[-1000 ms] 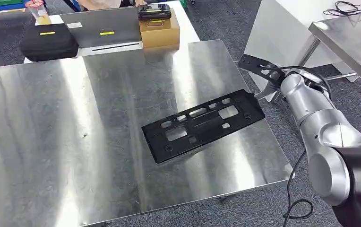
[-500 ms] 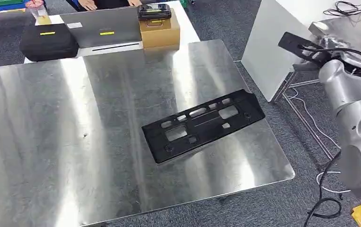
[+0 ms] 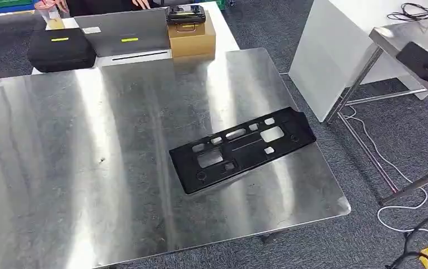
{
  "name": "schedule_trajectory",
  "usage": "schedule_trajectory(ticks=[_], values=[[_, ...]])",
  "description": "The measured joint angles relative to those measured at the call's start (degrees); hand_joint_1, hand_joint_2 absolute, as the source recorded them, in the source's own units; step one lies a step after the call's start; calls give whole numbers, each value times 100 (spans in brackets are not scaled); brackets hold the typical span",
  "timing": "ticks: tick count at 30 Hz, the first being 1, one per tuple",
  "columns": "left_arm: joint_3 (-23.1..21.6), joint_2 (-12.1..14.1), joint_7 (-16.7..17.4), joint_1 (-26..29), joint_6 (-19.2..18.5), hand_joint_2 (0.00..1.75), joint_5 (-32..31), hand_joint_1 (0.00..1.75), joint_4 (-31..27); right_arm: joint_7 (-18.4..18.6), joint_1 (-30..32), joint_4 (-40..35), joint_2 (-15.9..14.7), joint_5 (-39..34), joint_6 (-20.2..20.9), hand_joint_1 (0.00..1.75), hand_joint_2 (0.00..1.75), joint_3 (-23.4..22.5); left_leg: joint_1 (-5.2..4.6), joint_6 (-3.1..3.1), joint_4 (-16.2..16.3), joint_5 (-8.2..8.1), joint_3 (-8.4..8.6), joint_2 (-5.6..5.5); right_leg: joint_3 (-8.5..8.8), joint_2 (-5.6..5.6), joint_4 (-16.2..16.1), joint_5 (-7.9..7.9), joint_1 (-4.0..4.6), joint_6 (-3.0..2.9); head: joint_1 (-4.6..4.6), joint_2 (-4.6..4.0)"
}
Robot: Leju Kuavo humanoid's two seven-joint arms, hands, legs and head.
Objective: Take the parts from the cabinet and place them on the table.
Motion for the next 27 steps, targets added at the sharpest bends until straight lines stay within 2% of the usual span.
schedule_trajectory(ticks=[4,7,9,10,12,14,16,17,18,19,21,22,23,27], values=[[94,-2,-2,7,20,0,0,0,0,70,571,-403,-381,-213,44,0,0,-15,-13,17,-1,-11,5,29,-1,30,0,1,-9,1,-2,0],[127,-4,-15,-1,31,0,18,0,0,102,730,-576,-528,-327,33,0,0,-15,-13,23,-1,-14,18,40,-1,41,0,1,-10,1,-4,0],[166,-13,-44,-19,39,0,46,0,2,80,1117,-841,-718,-719,-55,0,0,-15,-5,23,2,-14,32,28,8,34,-3,-12,-6,18,-9,0],[175,-26,-55,-24,57,0,61,0,2,85,1455,-1147,-935,-1192,-127,0,0,-26,3,24,6,-16,41,-1,23,17,-4,-16,3,17,-2,0],[199,-57,-79,-30,105,0,70,0,2,210,2695,-1981,-1442,-2045,-450,0,0,-234,26,27,13,-36,52,-86,74,-61,-9,-48,27,49,3,0],[264,-105,-109,-26,194,0,117,0,2,234,4051,-2816,-1733,-2473,-852,0,0,-716,26,51,20,-61,59,-124,100,-101,-8,-76,26,49,26,0],[308,-136,-116,-32,269,0,133,0,2,3,5534,-3594,-1677,-2402,-1065,0,0,-1397,28,43,18,-92,61,-131,119,-108,-9,-97,36,55,22,0],[341,-155,-116,-32,275,0,138,0,2,-320,6104,-4129,-1417,-2227,-1117,0,0,-1932,26,47,17,-114,64,-130,123,-105,-8,-106,34,43,52,0],[361,-160,-114,-39,280,0,138,0,2,-462,6564,-4347,-1232,-2125,-1157,0,0,-2163,25,54,18,-121,84,-112,122,-84,-10,-112,31,41,39,0],[378,-175,-107,-44,288,0,138,0,2,-694,6980,-4742,-899,-1947,-1272,0,0,-2549,26,53,18,-124,92,-111,127,-84,-10,-127,32,52,35,0],[391,-190,-107,-43,293,0,140,0,2,-906,7361,-4948,-677,-1792,-1336,0,0,-2766,27,48,18,-129,99,-116,130,-89,-11,-139,33,41,44,0],[404,-194,-107,-36,317,0,146,0,2,-1188,7675,-5180,-285,-1569,-1489,0,0,-3050,36,43,18,-132,105,-116,138,-90,-11,-148,42,47,37,0],[413,-201,-107,-28,336,0,153,0,2,-1404,7876,-5301,92,-1390,-1658,0,175,-3262,39,27,18,-143,117,-116,147,-89,-12,-153,43,41,50,0],[450,-203,-68,-11,395,0,164,0,2,-2412,8180,-5166,1796,-633,-2641,0,175,-4010,44,12,16,-157,145,-53,163,-47,-10,-164,44,23,37,0]])
